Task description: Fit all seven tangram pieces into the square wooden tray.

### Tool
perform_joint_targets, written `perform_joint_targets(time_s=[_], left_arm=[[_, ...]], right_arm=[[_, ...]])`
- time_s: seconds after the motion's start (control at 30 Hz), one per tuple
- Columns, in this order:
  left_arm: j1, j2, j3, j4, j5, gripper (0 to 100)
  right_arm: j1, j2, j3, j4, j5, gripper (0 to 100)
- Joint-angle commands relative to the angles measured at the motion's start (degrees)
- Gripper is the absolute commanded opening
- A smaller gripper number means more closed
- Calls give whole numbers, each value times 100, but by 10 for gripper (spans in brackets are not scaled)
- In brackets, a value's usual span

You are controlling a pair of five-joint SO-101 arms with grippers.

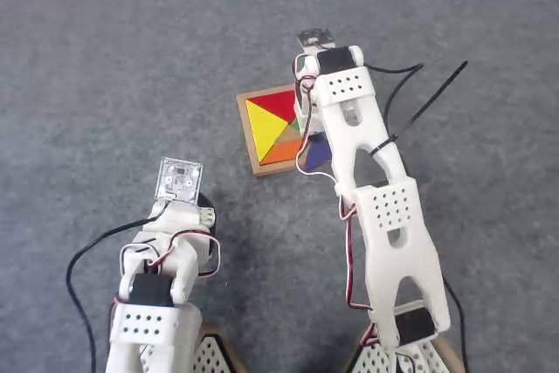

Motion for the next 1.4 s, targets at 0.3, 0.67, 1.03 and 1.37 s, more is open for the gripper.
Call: perform_joint_targets(time_s=[0.3, 0.67, 1.03, 1.37], left_arm=[[-26, -79, -48, 44, 44, 15], [-26, -79, -48, 44, 44, 15], [-26, -79, -48, 44, 44, 15], [-26, -79, -48, 44, 44, 15]], right_arm=[[391, -268, 18, -488, -105, 80], [330, -690, -809, -725, -70, 79], [40, -1560, -2769, 312, 448, 17], [75, -4286, 2857, -13, 167, 28]])
